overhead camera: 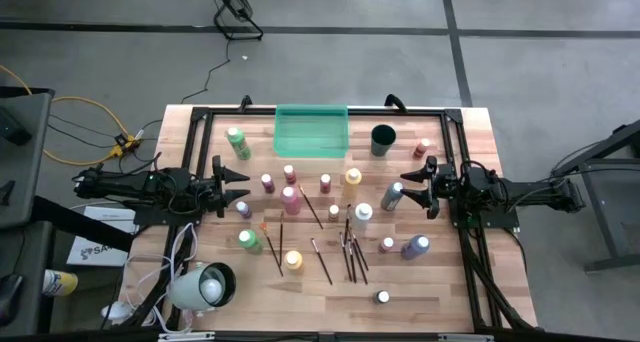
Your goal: Pick & Place Paint Supplies
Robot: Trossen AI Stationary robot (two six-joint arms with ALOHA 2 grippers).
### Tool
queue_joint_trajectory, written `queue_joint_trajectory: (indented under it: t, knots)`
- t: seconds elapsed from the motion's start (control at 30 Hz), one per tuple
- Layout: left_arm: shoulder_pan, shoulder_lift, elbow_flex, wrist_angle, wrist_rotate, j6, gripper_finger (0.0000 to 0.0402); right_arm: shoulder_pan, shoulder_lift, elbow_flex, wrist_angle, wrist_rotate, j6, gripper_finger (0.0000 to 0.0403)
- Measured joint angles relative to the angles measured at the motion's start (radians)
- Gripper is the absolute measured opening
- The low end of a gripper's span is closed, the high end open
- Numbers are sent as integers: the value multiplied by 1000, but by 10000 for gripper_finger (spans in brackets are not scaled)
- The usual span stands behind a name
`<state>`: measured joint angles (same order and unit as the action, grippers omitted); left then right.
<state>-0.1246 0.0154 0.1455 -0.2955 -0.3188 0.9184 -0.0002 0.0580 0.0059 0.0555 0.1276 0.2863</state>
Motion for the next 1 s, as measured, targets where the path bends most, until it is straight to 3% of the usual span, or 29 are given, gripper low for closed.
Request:
queue_joint_trajectory:
  t: [0.23,0.37,0.5,1.0]
  knots:
    - [0,0,0,0,-2,7,212,0,0,0,0,0,0,237]
    - [0,0,0,0,-20,102,212,0,0,0,0,0,0,237]
    - [0,0,0,0,27,81,212,0,0,0,0,0,0,237]
    - [0,0,0,1,3,109,212,0,0,0,0,0,0,237]
